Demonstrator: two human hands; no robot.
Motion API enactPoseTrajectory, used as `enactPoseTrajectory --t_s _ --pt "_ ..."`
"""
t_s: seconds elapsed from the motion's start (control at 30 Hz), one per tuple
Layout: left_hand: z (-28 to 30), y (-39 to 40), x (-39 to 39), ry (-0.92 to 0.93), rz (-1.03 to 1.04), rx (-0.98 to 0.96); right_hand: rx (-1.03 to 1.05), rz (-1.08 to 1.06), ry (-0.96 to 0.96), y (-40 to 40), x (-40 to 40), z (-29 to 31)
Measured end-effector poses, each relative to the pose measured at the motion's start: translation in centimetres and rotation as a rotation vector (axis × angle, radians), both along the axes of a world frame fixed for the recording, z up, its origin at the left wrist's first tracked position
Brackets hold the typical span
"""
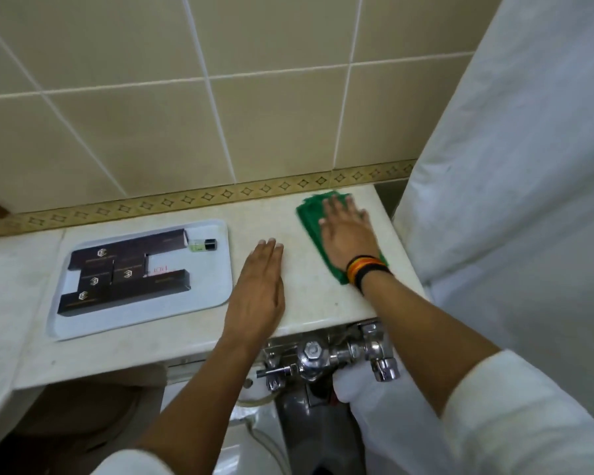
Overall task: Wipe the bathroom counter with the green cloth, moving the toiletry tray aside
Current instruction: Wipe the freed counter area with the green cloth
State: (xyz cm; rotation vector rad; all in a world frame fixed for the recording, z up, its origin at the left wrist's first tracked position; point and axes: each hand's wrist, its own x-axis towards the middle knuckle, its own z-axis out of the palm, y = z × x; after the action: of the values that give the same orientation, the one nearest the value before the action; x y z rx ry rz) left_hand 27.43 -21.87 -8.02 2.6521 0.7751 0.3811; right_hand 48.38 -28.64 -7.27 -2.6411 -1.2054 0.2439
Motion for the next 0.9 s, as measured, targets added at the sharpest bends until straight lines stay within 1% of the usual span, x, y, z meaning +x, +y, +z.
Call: enactPoseTrajectory --t_s 0.1,0.17,0.23,0.3,0.37,0.43,0.5,0.57,0.67,0.73,0.8,0.83,0.9 --pt "-0.3 -0.6 0.6 0.009 -0.008 -0.029 -0.055 -0.189 -0.012 -5.6 -0.9 -0.4" --pt "-0.1 -0.8 0.1 -0.029 0.025 -0.067 -0.075 -0.202 -0.035 -7.4 -5.0 -0.5" --pt "0.0 -0.8 -0.2 -0.077 0.051 -0.104 -0.059 -0.092 -0.051 -6.3 -9.0 -0.7" --pt "-0.1 -0.6 -0.3 -0.115 0.054 -0.145 -0.024 0.076 -0.026 -2.5 -10.0 -0.6" --pt "-0.3 -0.2 -0.1 -0.129 0.057 -0.161 -0.001 0.186 0.009 1.6 -7.8 -0.1" --pt "-0.7 -0.2 0.0 -0.12 0.066 -0.154 0.017 0.197 0.033 3.7 -3.6 0.1" --pt "-0.8 -0.1 0.3 -0.104 0.073 -0.152 0.034 0.121 0.044 3.2 0.4 0.0" --pt "-0.7 -0.1 0.4 -0.088 0.071 -0.147 0.023 -0.003 0.023 0.7 3.6 -0.6" --pt "-0.7 -0.1 0.5 -0.079 0.062 -0.148 -0.001 -0.205 0.033 -4.1 4.3 -0.9" --pt "-0.7 -0.4 0.7 -0.077 0.053 -0.152 -0.013 -0.306 -0.006 -7.3 1.7 -1.1" --pt "-0.5 -0.4 0.8 -0.085 0.041 -0.17 -0.035 -0.349 -0.07 -8.7 -3.2 -1.2" --pt "-0.5 -0.3 0.9 -0.09 0.032 -0.177 -0.043 -0.339 -0.09 -8.5 -5.9 -1.3" --pt "-0.2 -0.3 0.5 -0.095 0.014 -0.2 -0.048 -0.242 -0.112 -6.2 -11.1 -1.5"
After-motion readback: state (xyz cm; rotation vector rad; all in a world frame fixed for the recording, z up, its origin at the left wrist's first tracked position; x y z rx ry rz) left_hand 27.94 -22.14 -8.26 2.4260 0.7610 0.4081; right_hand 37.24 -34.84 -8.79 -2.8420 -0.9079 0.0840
